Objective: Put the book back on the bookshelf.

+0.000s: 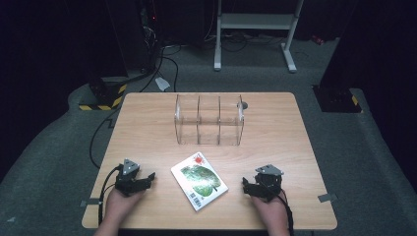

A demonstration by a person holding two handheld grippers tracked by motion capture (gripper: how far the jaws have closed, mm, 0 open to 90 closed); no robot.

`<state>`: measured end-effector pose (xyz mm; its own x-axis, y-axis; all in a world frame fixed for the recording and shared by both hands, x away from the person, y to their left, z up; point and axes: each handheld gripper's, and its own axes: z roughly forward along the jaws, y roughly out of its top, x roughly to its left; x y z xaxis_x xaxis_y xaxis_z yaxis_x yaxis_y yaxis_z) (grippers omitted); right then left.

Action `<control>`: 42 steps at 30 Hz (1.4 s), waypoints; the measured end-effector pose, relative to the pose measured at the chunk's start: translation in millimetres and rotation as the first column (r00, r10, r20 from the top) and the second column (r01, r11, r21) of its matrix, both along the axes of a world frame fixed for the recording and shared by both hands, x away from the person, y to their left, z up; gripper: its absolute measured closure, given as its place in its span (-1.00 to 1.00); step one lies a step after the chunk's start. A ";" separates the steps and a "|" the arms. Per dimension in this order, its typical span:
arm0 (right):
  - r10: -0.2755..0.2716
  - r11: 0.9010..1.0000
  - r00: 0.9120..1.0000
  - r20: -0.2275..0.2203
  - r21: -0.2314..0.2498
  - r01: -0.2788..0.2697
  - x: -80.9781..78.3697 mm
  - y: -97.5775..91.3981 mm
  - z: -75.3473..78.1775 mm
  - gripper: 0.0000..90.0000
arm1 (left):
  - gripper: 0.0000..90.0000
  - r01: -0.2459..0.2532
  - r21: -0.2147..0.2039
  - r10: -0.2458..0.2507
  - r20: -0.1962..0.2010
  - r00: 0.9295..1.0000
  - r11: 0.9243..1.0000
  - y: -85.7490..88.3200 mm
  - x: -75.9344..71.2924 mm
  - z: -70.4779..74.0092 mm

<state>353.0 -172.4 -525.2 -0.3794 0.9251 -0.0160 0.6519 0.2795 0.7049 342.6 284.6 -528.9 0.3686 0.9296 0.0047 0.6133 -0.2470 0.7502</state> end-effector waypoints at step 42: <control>0.125 0.991 0.990 0.063 0.044 -0.128 -40.0 31.6 15.2 -0.45 | 0.38 0.116 0.002 -0.116 0.042 0.992 0.993 -51.8 7.2 10.0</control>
<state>313.0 -140.8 -510.0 -0.4928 0.8702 0.0006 0.5695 0.3220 0.7563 349.8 232.8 -518.9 0.4730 0.8808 0.0225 0.5482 -0.3143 0.7750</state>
